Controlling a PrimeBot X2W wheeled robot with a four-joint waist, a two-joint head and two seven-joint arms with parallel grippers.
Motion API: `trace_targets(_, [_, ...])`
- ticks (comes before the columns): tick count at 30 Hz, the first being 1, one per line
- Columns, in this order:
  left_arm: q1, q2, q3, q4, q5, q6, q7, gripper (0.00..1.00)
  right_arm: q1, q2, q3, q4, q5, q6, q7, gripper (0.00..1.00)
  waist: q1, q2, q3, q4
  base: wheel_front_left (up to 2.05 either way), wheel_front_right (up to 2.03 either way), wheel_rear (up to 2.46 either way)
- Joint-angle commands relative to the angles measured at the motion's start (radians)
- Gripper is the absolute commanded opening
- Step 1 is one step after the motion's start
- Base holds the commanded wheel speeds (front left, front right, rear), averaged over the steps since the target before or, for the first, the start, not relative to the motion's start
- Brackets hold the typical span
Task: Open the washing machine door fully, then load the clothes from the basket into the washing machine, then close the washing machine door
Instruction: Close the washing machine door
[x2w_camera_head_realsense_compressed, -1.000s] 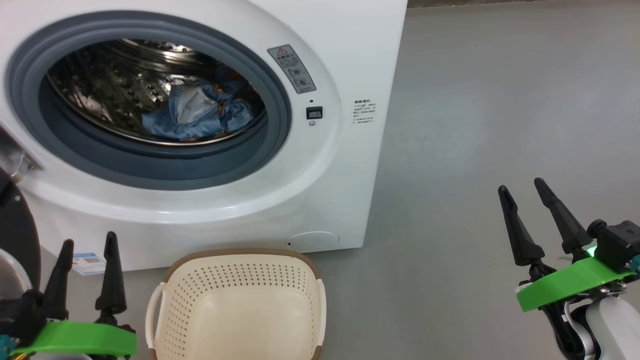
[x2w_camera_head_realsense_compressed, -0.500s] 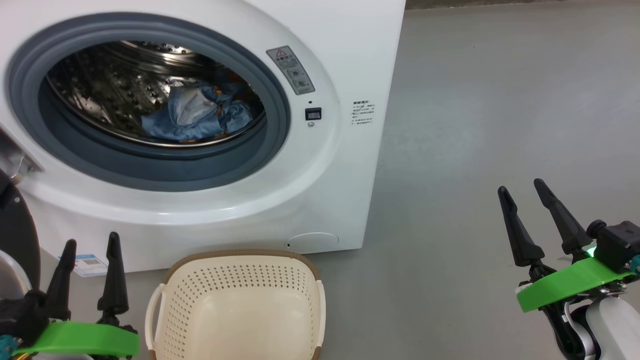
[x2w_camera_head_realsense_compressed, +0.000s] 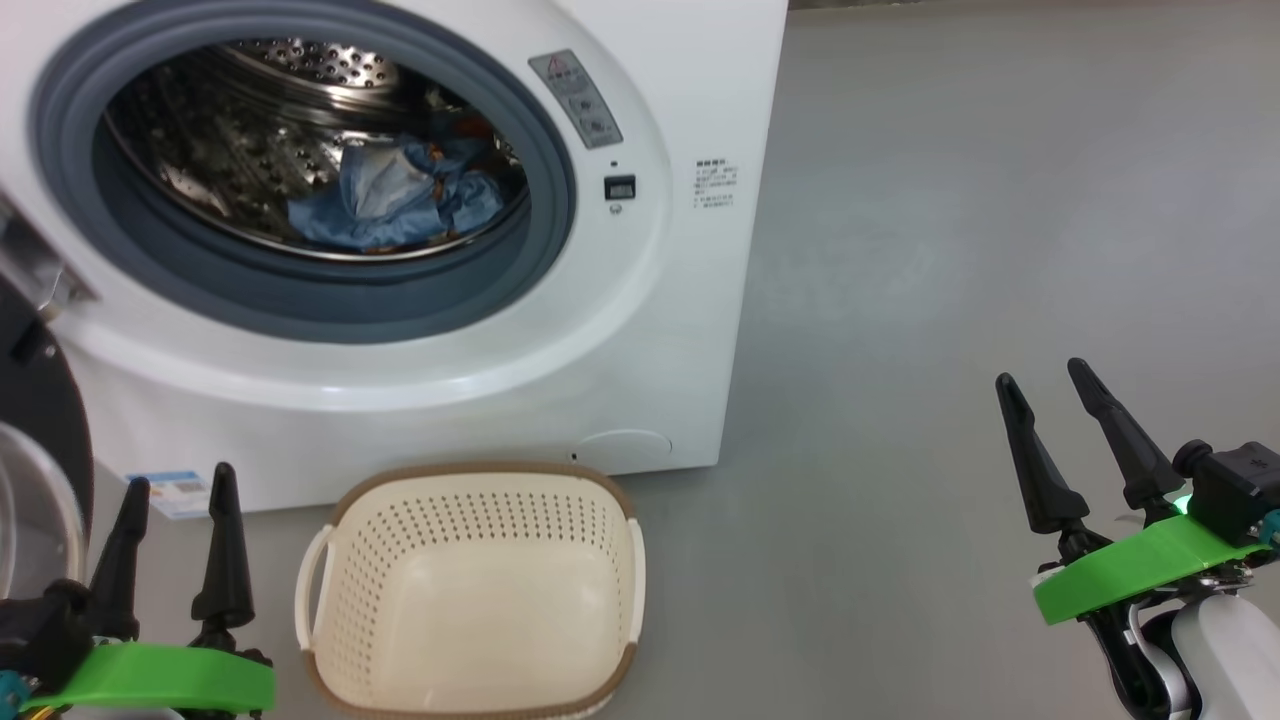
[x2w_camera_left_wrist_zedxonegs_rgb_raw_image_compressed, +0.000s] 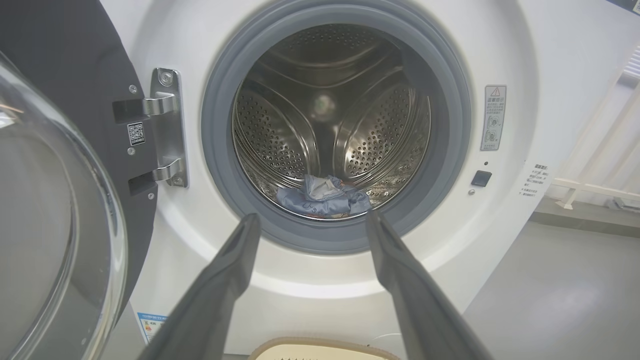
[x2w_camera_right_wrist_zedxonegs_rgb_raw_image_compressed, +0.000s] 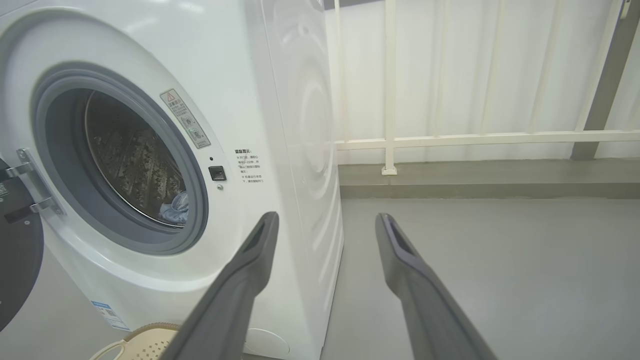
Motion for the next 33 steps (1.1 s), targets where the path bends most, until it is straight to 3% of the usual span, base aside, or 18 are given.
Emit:
trace_targets(1, [-0.024,0.021,0.043,-0.015,0.008,-0.003,-0.006,1.0,-0.021,-0.019,0.021,-0.02,-0.002,0.007,-0.008,1.0,-0.0001,0.0,-0.002,0.0,-2.2,1.93,0.28])
trace_targets(12, [-0.02,0.016,0.042,-0.008,0.022,-0.003,-0.006,1.0,-0.015,-0.025,0.024,-0.016,0.003,0.007,-0.008,1.0,-0.0001,0.0,-0.017,0.003,-1.25,1.24,0.01])
trace_targets(33, [-0.013,0.02,0.035,-0.009,0.027,0.003,-0.006,1.0,-0.008,-0.03,0.032,-0.02,0.009,0.007,-0.008,1.0,-0.0001,0.0,-0.02,0.001,-0.06,0.06,0.0])
